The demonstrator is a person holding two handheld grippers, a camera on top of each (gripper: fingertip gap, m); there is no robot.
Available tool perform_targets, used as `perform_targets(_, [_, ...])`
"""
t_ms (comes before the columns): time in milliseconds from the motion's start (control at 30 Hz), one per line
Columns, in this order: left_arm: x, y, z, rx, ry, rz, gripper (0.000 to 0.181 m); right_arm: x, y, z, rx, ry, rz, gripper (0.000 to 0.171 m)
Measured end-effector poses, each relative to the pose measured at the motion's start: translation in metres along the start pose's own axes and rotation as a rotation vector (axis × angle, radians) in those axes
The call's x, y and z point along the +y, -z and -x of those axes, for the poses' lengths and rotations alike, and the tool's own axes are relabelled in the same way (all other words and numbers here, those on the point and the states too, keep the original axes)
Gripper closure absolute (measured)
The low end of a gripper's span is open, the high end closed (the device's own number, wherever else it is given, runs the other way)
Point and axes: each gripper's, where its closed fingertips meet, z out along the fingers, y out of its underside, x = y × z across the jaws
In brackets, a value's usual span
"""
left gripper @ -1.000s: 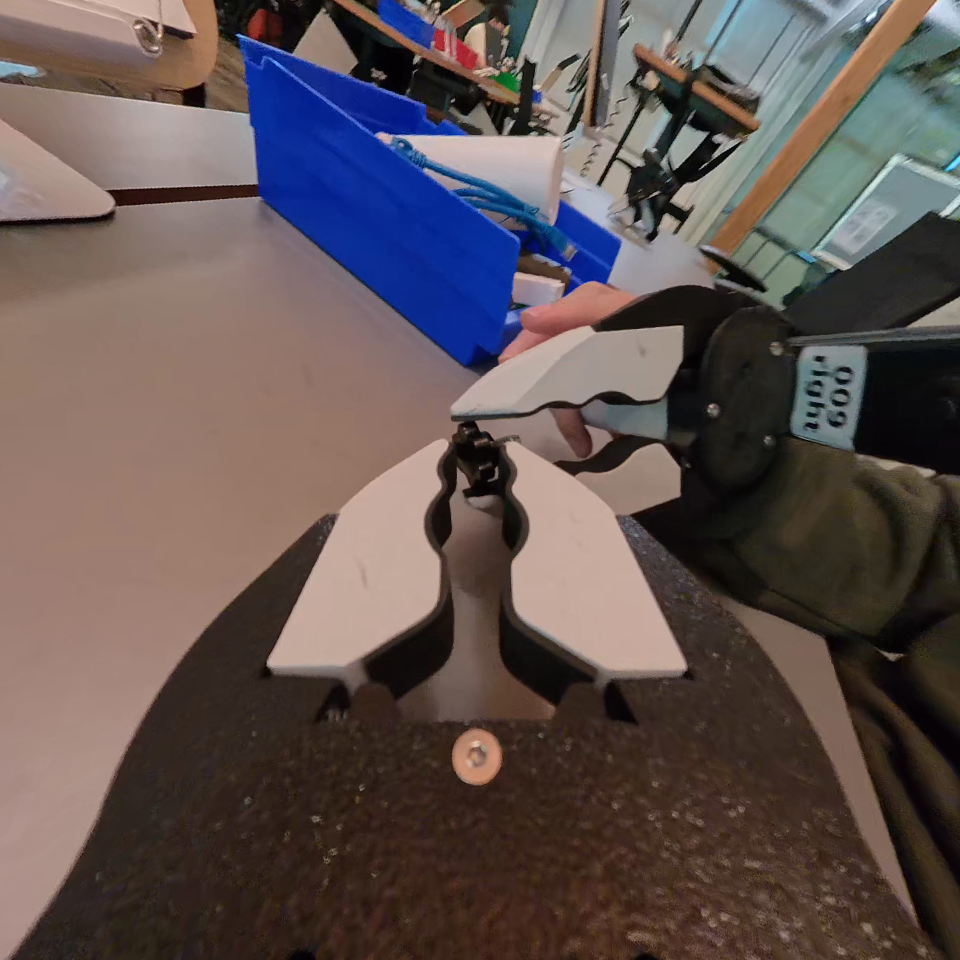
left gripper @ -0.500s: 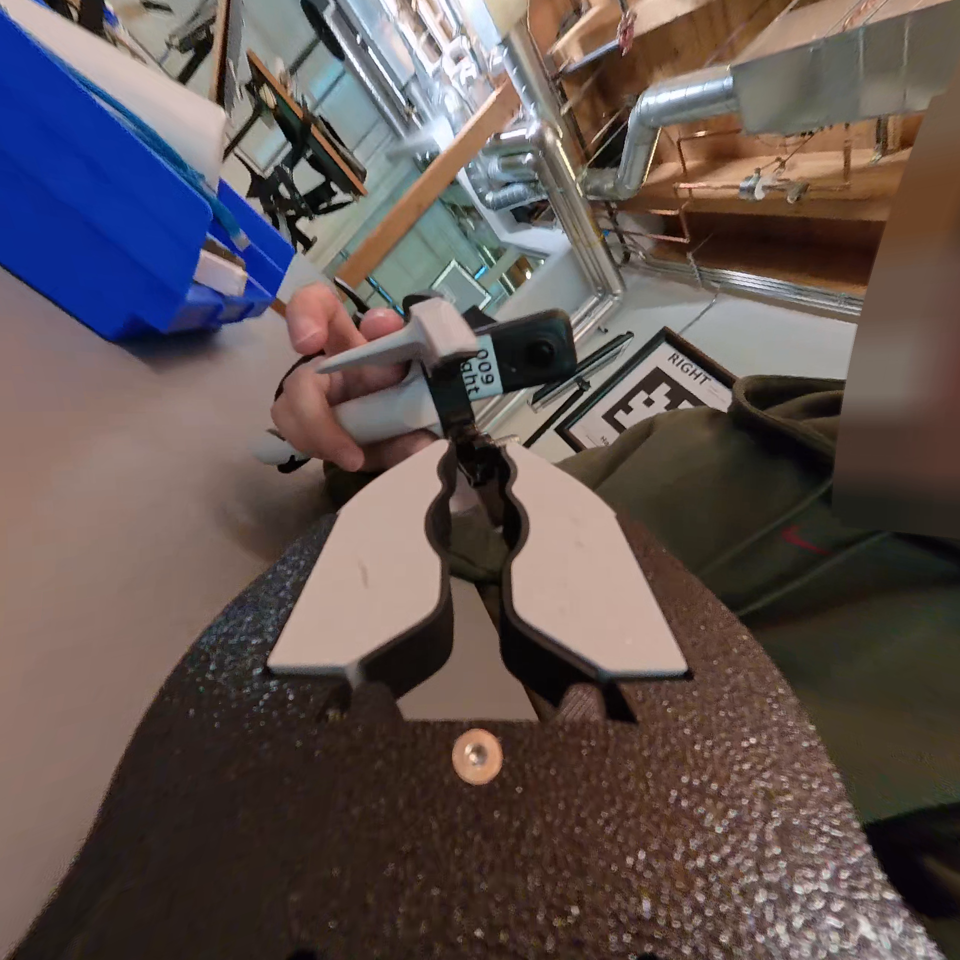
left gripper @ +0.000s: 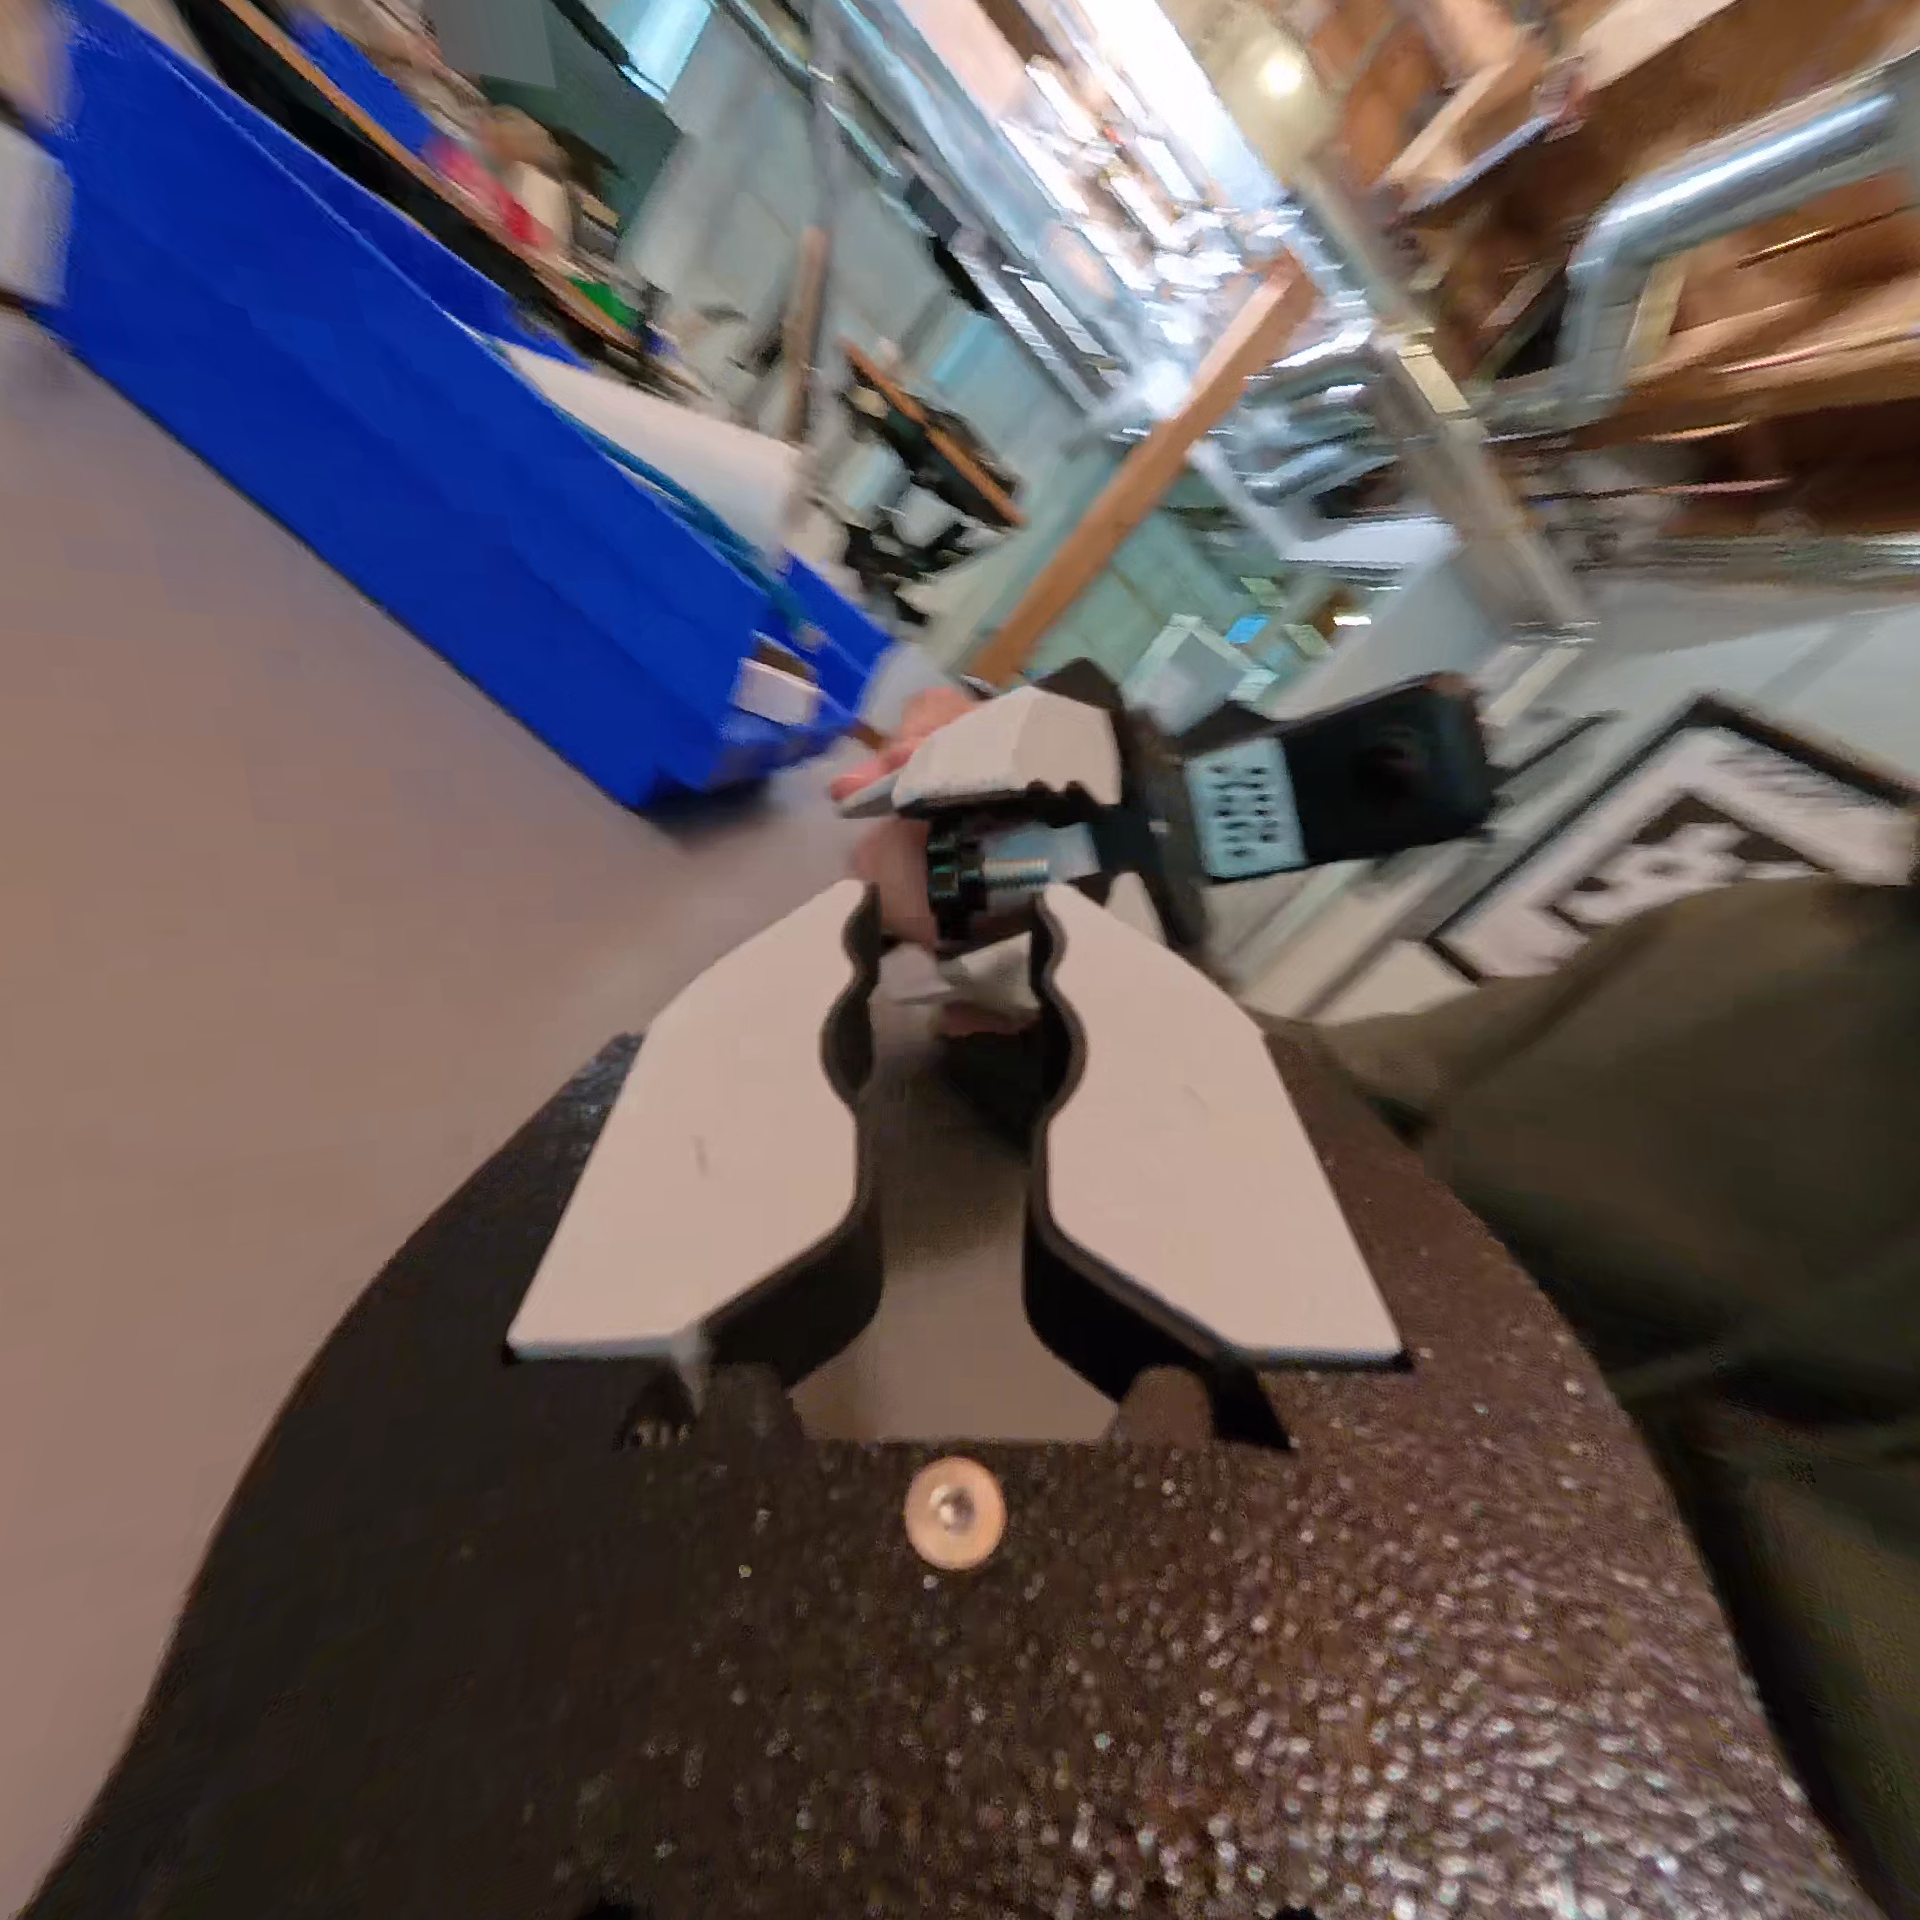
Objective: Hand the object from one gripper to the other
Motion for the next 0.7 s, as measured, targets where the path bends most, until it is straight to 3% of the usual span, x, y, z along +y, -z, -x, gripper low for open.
perform_targets(33, [-0.005,0.002,0.008,-0.085,-0.072,-0.018,0.148,0.009,0.001,-0.01,0.053,-0.001,0.064,0.146])
perform_targets(167, [-0.013,0.009,0.024,-0.317,-0.328,-0.03,0.143,0.052,0.025,-0.06,0.3,0.032,0.355,0.146])
perform_targets(267, [-0.003,0.003,0.028,-0.346,-0.377,0.043,0.142,0.073,0.05,-0.086,0.416,-0.017,0.488,0.146])
perform_targets(567, [0.008,-0.004,0.025,-0.313,-0.356,0.11,0.15,0.098,0.123,-0.145,0.681,-0.189,0.556,0.146])
perform_targets(700, [0.007,-0.004,0.025,-0.313,-0.351,0.106,0.151,0.135,0.167,-0.167,0.78,-0.321,0.634,0.146])
